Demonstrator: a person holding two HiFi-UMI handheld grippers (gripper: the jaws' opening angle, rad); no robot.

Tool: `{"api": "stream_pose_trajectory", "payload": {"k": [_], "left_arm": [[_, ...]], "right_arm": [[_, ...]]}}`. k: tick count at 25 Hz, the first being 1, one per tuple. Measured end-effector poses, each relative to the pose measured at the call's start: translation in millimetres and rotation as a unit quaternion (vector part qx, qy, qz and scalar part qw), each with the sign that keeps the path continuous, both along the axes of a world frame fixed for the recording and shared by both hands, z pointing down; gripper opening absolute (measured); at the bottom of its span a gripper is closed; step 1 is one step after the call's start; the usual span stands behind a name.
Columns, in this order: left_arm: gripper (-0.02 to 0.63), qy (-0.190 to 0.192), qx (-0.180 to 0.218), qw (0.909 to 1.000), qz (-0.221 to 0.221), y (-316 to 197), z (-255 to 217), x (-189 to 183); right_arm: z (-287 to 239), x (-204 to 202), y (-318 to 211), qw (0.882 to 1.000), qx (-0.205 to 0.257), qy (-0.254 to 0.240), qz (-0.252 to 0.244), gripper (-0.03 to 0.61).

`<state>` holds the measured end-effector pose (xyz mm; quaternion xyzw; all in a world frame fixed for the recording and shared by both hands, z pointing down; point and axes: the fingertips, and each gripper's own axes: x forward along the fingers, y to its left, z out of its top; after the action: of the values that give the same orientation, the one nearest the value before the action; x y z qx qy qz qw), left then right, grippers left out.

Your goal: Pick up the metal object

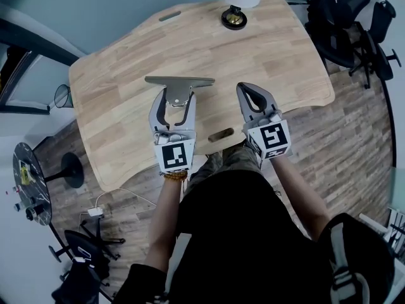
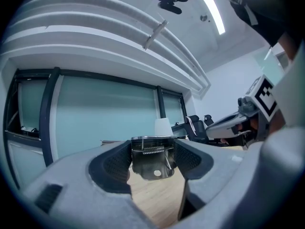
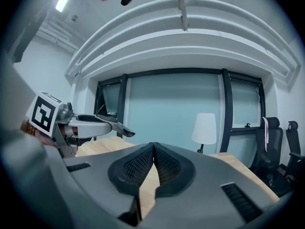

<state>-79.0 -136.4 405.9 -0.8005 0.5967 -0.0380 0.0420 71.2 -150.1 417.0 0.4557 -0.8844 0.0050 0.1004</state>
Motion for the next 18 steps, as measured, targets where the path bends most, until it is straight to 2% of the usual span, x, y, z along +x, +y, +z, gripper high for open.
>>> {"api": "stream_pose_trajectory", "payload": {"k": [18], "left_arm": [[0.278, 0.015, 0.002, 0.9998, 0.011, -10, 3, 3]], "right_arm": [[3, 4, -10, 1.0, -0.002, 0.007, 0.015, 0.005]]}}
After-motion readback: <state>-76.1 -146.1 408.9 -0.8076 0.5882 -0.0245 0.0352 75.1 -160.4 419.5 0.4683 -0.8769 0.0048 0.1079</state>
